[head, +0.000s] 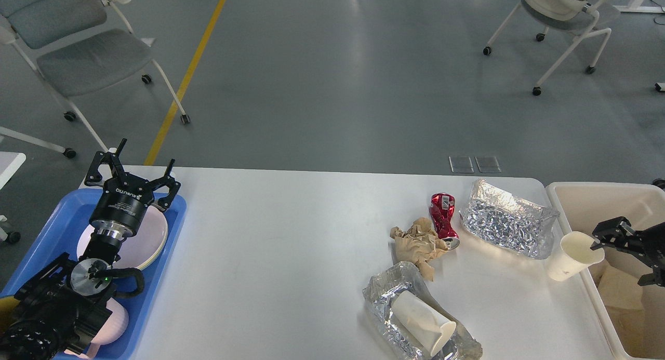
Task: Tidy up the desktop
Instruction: 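Lower the right gripper to the white paper cup and grasp it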
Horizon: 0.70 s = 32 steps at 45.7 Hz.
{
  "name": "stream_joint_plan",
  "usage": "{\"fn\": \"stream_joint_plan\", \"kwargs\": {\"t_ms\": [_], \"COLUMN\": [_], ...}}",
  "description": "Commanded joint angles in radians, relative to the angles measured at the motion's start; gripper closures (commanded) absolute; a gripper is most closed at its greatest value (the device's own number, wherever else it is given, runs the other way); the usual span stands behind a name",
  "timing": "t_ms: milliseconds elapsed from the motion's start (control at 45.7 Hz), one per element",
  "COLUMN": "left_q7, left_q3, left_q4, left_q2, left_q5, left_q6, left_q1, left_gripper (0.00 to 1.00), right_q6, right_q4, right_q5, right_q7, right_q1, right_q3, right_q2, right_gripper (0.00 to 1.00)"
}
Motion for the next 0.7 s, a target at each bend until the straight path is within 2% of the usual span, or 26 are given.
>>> {"fn": "stream_joint_plan", "kwargs": {"t_ms": [0,131,329,438,548,679], "left_q7": [0.000,0.000,0.000,0.000,0.000,0.000], "left_q3": [0.000,0.000,0.000,0.000,0.000,0.000], "left_q4": [0.000,0.000,0.000,0.000,0.000,0.000], "left_q2": [0.000,0.000,0.000,0.000,0.000,0.000], "left_q5": [0.000,0.000,0.000,0.000,0.000,0.000], "left_q6": [0.000,0.000,0.000,0.000,0.000,0.000], "left_q1": [0.000,0.000,0.000,0.000,0.000,0.000], "left_gripper": [0.04,0.04,0.04,0.04,0.04,0.04], "right_q6": [-0.102,-0.223,-0.296,-0.375,-0.418,-0.418], "right_q4": [-0.004,-0.006,-0.043,-0.047,-0.044,-0.037], "right_q5": [0.000,0.000,0.000,0.000,0.002,0.002], "right_q7": [0.000,0.000,0.002,0.002,0.002,0.005], "right_q1": [-0.074,-0.138,-0.180,-0.207,-0.220,-0.221], "right_q3": [0.048,0.091,0.120,0.155,0.174,0.174], "right_q2": [0.002,0.008,0.034,0.040,0.039,0.040], "right_gripper": [0.00,0.00,0.00,0.01,0.13,0.35]}}
